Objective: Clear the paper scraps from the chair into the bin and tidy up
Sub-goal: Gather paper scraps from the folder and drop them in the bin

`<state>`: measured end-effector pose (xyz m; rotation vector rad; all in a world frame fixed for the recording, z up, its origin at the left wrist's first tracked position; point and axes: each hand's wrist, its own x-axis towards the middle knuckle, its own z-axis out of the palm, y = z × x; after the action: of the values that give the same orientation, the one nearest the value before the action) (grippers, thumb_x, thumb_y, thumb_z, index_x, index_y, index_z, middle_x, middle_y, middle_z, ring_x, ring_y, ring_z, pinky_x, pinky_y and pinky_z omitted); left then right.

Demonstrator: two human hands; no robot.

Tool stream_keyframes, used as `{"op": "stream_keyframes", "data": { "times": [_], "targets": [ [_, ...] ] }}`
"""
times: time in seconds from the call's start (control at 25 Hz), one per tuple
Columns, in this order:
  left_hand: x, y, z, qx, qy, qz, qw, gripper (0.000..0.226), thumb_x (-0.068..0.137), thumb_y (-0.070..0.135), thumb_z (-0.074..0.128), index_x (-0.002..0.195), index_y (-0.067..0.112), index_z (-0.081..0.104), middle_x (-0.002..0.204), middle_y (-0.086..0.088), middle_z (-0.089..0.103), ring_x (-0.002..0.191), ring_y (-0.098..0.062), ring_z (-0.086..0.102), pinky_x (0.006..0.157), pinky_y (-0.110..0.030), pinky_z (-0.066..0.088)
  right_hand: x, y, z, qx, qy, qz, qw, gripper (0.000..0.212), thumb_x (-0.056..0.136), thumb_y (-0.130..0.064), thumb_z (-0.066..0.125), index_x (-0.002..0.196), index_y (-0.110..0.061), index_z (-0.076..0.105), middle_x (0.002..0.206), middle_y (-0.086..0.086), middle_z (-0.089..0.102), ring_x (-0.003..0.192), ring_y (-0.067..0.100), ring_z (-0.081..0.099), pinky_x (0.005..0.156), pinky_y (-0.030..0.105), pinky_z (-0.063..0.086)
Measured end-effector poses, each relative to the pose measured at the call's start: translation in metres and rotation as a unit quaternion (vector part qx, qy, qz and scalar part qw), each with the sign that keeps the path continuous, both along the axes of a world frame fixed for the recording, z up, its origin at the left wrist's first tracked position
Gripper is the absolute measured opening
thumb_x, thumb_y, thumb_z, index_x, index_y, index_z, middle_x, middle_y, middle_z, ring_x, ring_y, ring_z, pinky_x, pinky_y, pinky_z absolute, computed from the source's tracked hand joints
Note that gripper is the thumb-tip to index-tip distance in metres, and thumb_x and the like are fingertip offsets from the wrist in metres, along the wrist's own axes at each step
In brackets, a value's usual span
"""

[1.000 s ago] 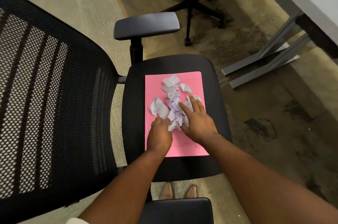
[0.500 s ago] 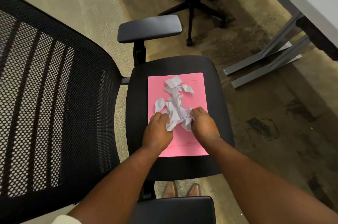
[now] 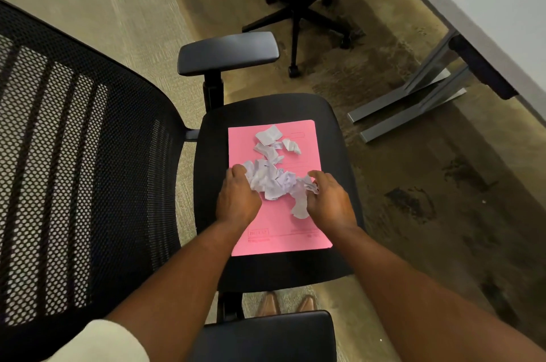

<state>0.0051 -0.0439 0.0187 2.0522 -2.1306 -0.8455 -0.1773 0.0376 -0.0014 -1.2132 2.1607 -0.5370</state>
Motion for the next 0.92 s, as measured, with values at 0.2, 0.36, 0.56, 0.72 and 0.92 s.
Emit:
{"op": "stream_keyframes", "data": {
  "times": [0.2, 0.36, 0.56, 0.72, 0.92],
  "targets": [
    [-0.003, -0.003, -0.018, 0.063, -0.039, -0.008, 0.997, 0.040, 0.086, 0.010, 0.067, 0.124, 0.009, 0.056, 0.148, -0.011, 0.032, 0.103, -0.035, 0.060, 0.077, -0.039, 0.052, -0.003, 0.012, -0.007, -0.017, 0.010, 0.005, 1.000, 0.041, 0.092, -0.026, 0.063, 0.132, -0.026, 0.054, 0.126, -0.003, 0.059, 0.106, 0.018, 0.062, 0.086, 0.034, 0.056],
    [-0.005, 0.001, -0.029, 0.085, -0.009, 0.031, 0.996, 0.029, 0.088, 0.011, 0.067, 0.115, 0.004, 0.059, 0.114, -0.013, 0.059, 0.083, -0.025, 0.059, 0.057, -0.029, 0.044, -0.004, 0.022, -0.016, -0.022, 0.009, 0.001, 1.000, 0.039, 0.092, -0.030, 0.061, 0.130, -0.028, 0.054, 0.123, -0.005, 0.059, 0.102, 0.016, 0.062, 0.080, 0.027, 0.051],
    [0.001, 0.006, -0.016, 0.027, -0.002, 0.023, 0.999, 0.019, 0.091, 0.014, 0.065, 0.107, 0.005, 0.065, 0.107, -0.009, 0.058, 0.079, -0.018, 0.051, 0.058, -0.028, 0.039, -0.002, 0.030, -0.010, -0.032, 0.005, -0.011, 0.999, 0.034, 0.092, -0.036, 0.060, 0.125, -0.032, 0.055, 0.117, -0.008, 0.060, 0.095, 0.012, 0.061, 0.071, 0.021, 0.044],
    [0.004, 0.007, 0.011, -0.011, 0.010, 0.011, 1.000, 0.015, 0.091, 0.012, 0.064, 0.105, 0.007, 0.067, 0.111, -0.007, 0.058, 0.084, -0.023, 0.059, 0.064, -0.032, 0.045, 0.003, 0.024, 0.012, -0.035, 0.013, -0.029, 0.999, 0.033, 0.094, -0.032, 0.065, 0.126, -0.030, 0.059, 0.120, -0.008, 0.061, 0.097, 0.012, 0.061, 0.073, 0.021, 0.046],
    [0.001, 0.009, 0.046, -0.051, 0.037, -0.020, 0.998, 0.024, 0.090, 0.012, 0.066, 0.114, 0.011, 0.069, 0.115, -0.003, 0.059, 0.089, -0.023, 0.062, 0.068, -0.030, 0.048, 0.003, 0.023, 0.050, -0.075, 0.027, -0.037, 0.996, 0.028, 0.095, -0.023, 0.064, 0.123, -0.024, 0.065, 0.118, -0.006, 0.063, 0.099, 0.014, 0.061, 0.076, 0.020, 0.044]
  ]
}}
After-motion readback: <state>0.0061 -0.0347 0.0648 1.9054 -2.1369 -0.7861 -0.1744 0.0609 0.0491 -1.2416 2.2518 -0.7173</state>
